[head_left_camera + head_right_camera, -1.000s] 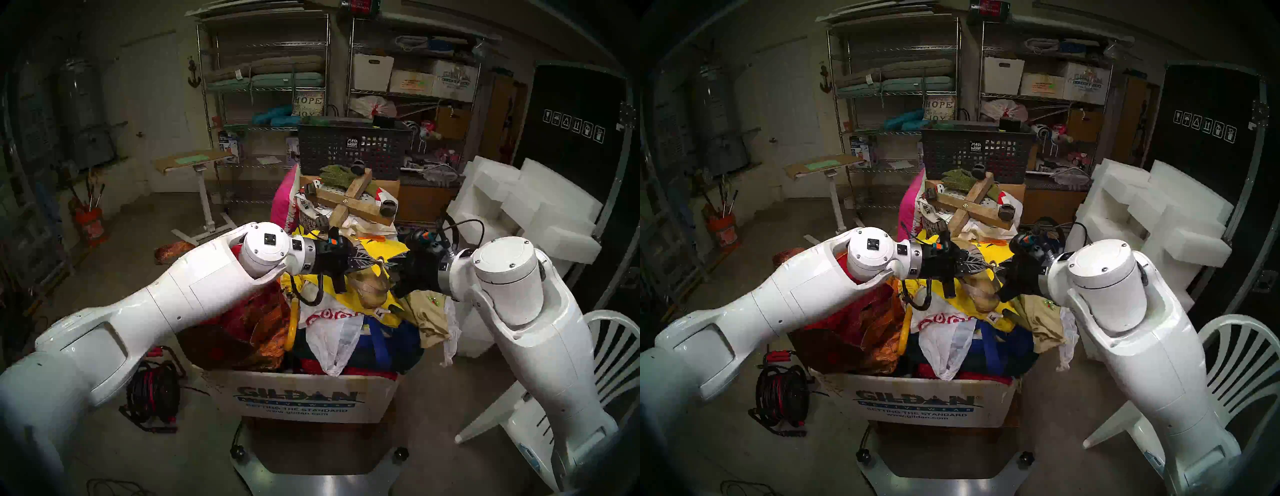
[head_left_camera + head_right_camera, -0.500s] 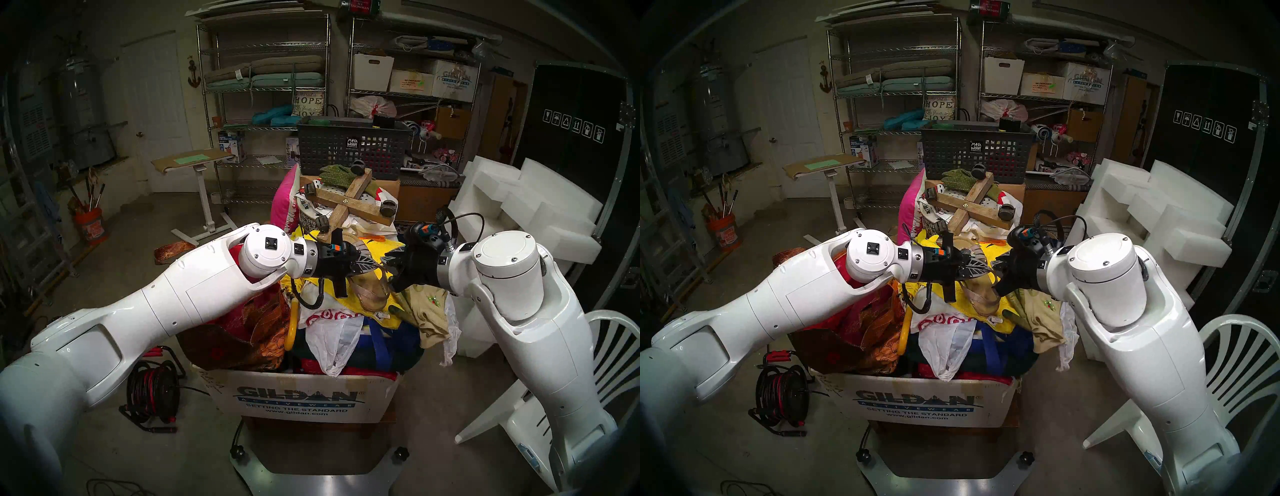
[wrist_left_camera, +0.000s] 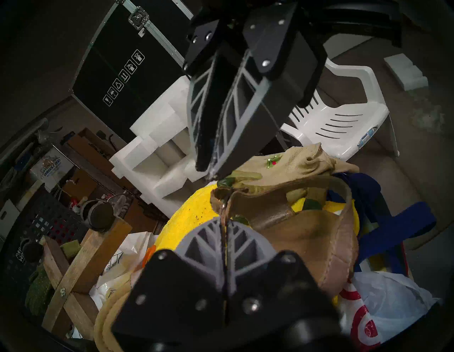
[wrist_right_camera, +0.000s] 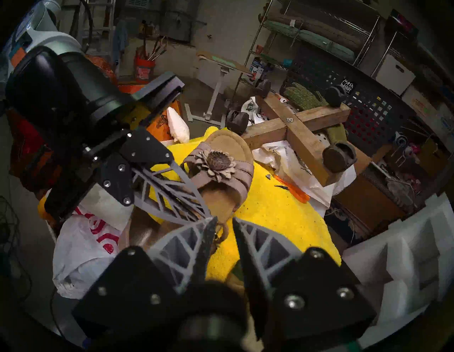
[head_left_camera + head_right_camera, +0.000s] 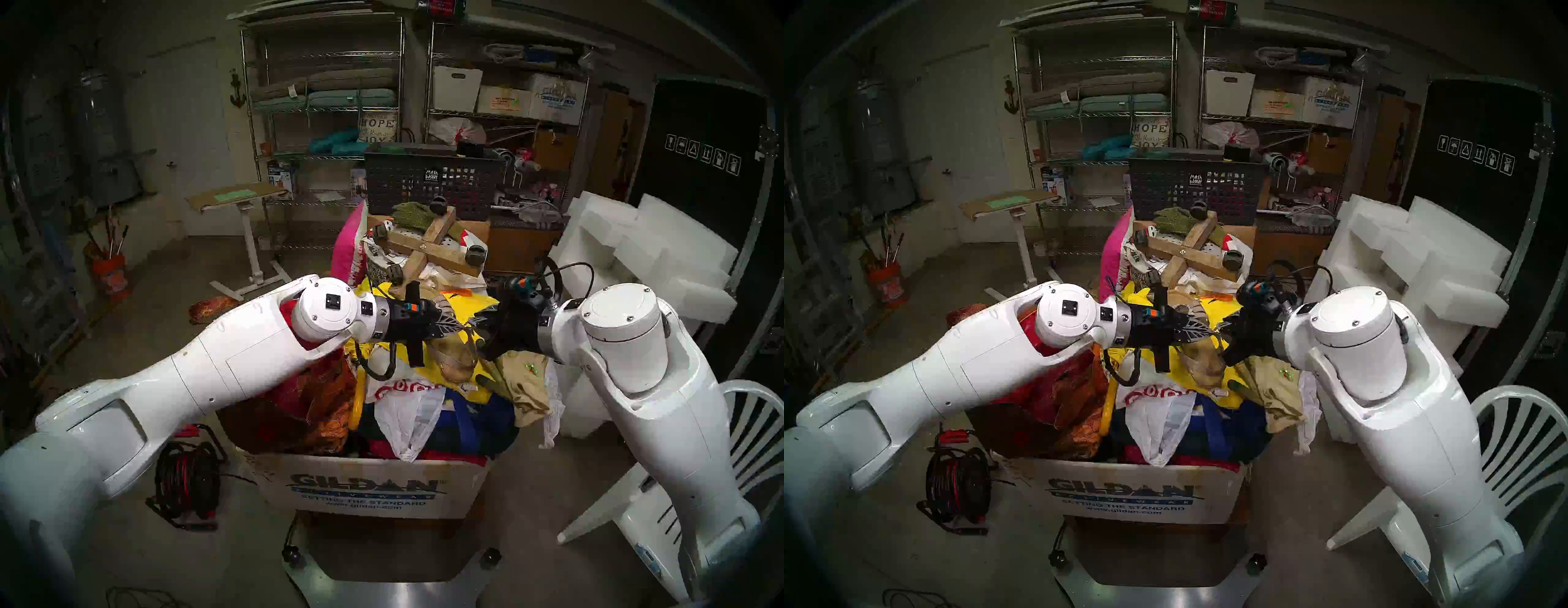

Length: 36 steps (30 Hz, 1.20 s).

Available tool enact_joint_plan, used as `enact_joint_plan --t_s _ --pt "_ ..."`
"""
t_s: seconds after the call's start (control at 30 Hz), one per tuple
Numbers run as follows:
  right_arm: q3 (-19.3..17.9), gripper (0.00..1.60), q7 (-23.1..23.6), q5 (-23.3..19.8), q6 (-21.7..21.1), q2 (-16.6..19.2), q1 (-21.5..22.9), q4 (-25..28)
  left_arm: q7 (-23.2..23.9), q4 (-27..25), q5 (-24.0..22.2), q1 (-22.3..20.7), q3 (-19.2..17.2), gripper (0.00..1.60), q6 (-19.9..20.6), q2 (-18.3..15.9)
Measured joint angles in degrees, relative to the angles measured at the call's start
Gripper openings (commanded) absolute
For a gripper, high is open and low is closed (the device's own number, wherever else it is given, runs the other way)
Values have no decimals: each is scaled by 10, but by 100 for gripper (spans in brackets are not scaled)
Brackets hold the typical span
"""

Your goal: Unbuckle a shoe

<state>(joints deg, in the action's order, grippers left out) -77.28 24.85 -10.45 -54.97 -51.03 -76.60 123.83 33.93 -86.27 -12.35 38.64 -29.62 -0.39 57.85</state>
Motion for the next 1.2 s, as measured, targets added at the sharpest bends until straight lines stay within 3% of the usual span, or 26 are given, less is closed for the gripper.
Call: enact_joint_plan --t_s 1.2 --pt "14 80 -34 -50 0 40 2 -8 -2 -16 3 2 1 0 0 -2"
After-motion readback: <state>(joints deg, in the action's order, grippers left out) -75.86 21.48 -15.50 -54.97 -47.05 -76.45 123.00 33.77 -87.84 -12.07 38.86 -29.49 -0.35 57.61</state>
